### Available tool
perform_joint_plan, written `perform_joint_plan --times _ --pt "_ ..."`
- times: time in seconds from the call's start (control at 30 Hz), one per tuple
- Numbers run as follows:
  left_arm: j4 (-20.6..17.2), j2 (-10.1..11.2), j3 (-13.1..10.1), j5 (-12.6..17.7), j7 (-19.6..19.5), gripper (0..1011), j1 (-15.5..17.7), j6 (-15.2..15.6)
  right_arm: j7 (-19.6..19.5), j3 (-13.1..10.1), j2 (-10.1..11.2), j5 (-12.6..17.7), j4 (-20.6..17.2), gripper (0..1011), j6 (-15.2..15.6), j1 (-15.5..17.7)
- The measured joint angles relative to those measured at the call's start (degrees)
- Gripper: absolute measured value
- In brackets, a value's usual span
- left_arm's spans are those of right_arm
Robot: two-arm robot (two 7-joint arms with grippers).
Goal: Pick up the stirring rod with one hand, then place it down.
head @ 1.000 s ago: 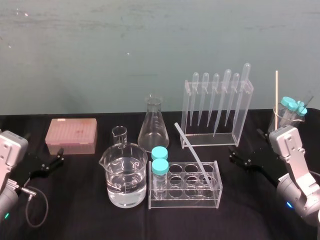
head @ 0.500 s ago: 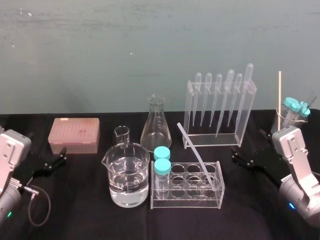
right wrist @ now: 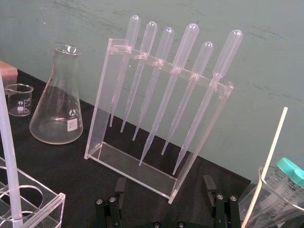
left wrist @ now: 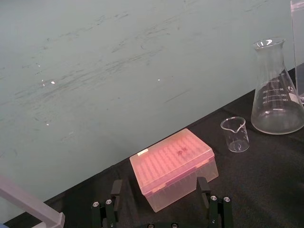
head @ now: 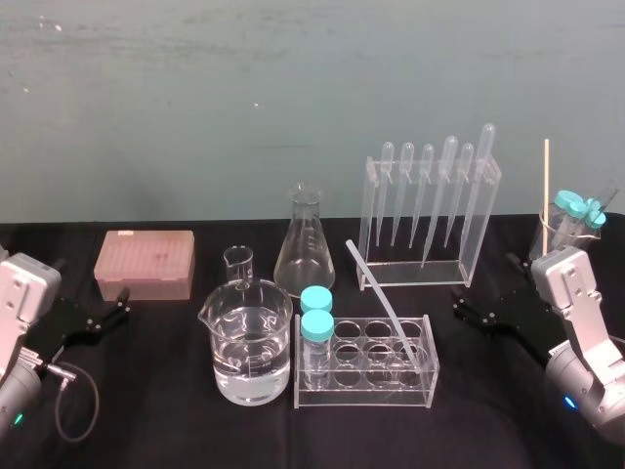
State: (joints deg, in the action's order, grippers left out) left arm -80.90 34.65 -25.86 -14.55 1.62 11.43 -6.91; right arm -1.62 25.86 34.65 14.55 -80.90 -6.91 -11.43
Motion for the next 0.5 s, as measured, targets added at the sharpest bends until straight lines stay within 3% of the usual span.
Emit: perform_joint_plan --times 0.5 --pt "0.0 0.0 0.0 0.0 0.0 1000 0.0 0.0 0.0 0.0 0.0 0.0 0.0 1003 0.0 0.0"
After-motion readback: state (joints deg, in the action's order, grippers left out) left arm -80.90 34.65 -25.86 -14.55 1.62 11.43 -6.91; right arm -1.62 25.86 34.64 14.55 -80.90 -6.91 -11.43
